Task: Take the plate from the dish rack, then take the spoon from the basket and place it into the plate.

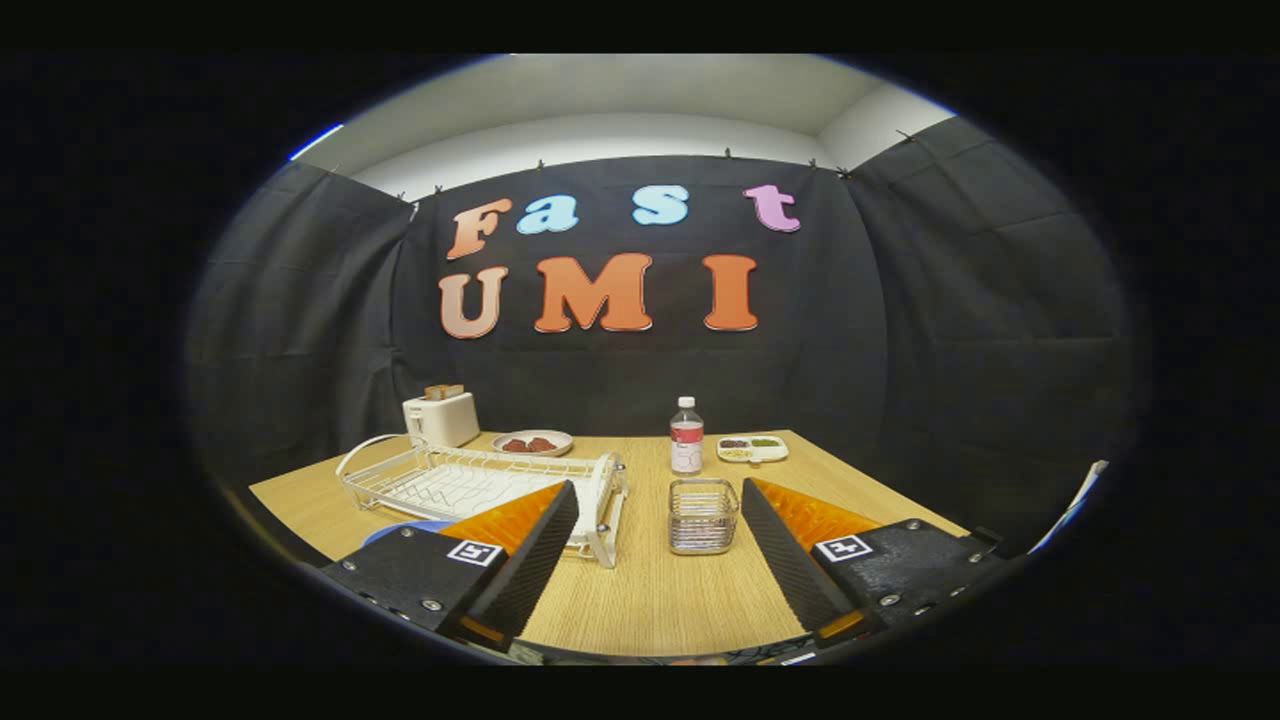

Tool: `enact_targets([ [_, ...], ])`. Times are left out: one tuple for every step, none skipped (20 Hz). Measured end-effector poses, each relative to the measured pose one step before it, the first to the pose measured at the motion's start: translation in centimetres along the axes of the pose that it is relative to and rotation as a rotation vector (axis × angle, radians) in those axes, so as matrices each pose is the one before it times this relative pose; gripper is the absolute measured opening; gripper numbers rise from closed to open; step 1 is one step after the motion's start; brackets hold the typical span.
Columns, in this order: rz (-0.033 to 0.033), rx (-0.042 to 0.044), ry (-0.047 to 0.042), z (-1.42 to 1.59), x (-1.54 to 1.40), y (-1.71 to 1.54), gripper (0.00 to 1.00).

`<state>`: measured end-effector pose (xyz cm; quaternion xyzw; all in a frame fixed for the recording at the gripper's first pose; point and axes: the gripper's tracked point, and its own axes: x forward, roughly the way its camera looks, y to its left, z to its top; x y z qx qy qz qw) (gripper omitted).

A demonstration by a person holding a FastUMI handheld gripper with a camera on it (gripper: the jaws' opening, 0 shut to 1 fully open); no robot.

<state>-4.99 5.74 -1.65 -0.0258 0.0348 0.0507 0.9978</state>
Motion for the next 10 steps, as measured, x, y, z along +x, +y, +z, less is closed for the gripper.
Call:
enact_targets([
  [0.00061,-0.00210,-0.00072,0.049,-0.048,-0.035,0.98],
  [0.00124,-0.00132,-0.00198,0.080,0.035,0.058,0.98],
  [0.00173,0.00030,-0.00067,-0.020,0.035,0.056,0.98],
  [0.00165,0.00078,0.00160,-0.026,-0.077,0.058,0.98],
  [0.00190,-0.00075,0.00187,-0.105,-0.035,0.082,0.98],
  [-0.00003,-0.00222,0.00131,-0.027,0.016,0.073,0.98],
  [0.00036,-0.00169,0.00089,-0.144,0.021,0.048,0.98],
  [0.00221,-0.00157,0.00249,-0.039,0.022,0.083,0.98],
  [0.00039,-0.00021,0.00291,-0.101,-0.051,0.058,0.98],
  [0.00038,0.00133,-0.00006,-0.031,0.044,0.061,0.98],
])
